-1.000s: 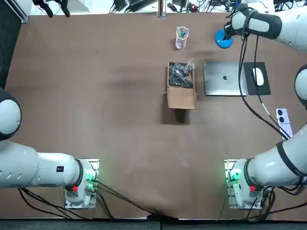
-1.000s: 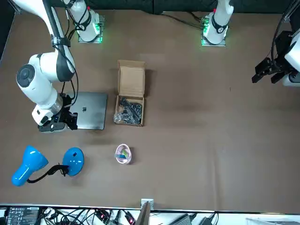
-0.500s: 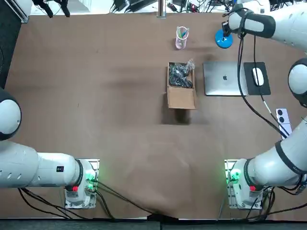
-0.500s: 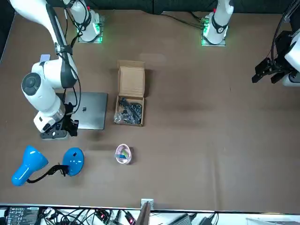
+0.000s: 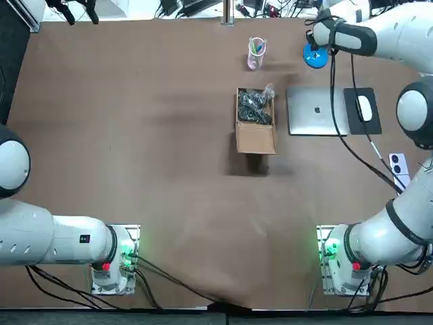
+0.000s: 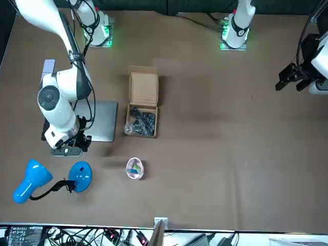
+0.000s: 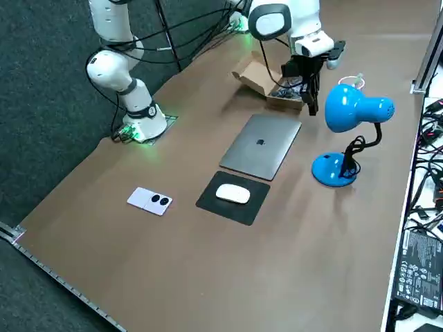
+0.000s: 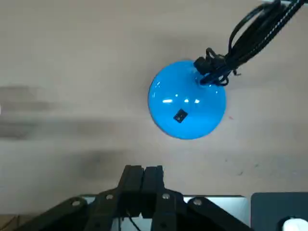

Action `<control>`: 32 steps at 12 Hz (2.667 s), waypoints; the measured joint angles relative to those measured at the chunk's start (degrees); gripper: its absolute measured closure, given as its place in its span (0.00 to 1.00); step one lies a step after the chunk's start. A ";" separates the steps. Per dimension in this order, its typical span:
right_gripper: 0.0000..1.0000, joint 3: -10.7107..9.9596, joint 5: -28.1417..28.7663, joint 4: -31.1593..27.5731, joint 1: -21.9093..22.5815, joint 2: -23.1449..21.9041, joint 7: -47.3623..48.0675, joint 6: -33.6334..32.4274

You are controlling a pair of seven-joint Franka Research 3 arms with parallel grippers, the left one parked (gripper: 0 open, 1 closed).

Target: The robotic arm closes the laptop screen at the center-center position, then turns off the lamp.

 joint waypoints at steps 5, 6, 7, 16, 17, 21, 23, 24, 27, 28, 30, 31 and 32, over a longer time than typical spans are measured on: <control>0.98 -0.12 -11.36 3.31 1.02 4.10 9.89 -0.46; 0.98 -0.11 -13.89 3.36 1.51 4.55 12.48 -0.49; 0.98 -0.11 -15.61 3.41 1.89 4.94 14.18 -0.52; 0.98 -1.13 -19.52 3.83 0.92 9.24 15.96 6.50; 0.98 -1.15 -19.87 3.84 0.61 9.75 15.96 7.50; 0.98 -1.16 -20.88 3.89 -0.41 11.65 15.96 10.61; 0.98 -1.16 -21.25 3.92 -0.79 12.28 15.96 11.77; 0.98 -1.17 -21.30 3.94 -1.03 12.57 15.96 12.44; 0.98 -1.18 -21.58 3.95 -1.62 13.19 15.96 13.69; 0.98 -1.17 -21.77 3.95 -1.72 13.33 15.96 13.92; 0.98 -1.17 -22.03 3.95 -1.93 13.66 15.96 14.59; 0.98 -1.17 -22.10 3.96 -2.07 13.88 15.96 15.02; 0.98 -1.17 -22.14 3.97 -2.21 14.12 15.96 15.31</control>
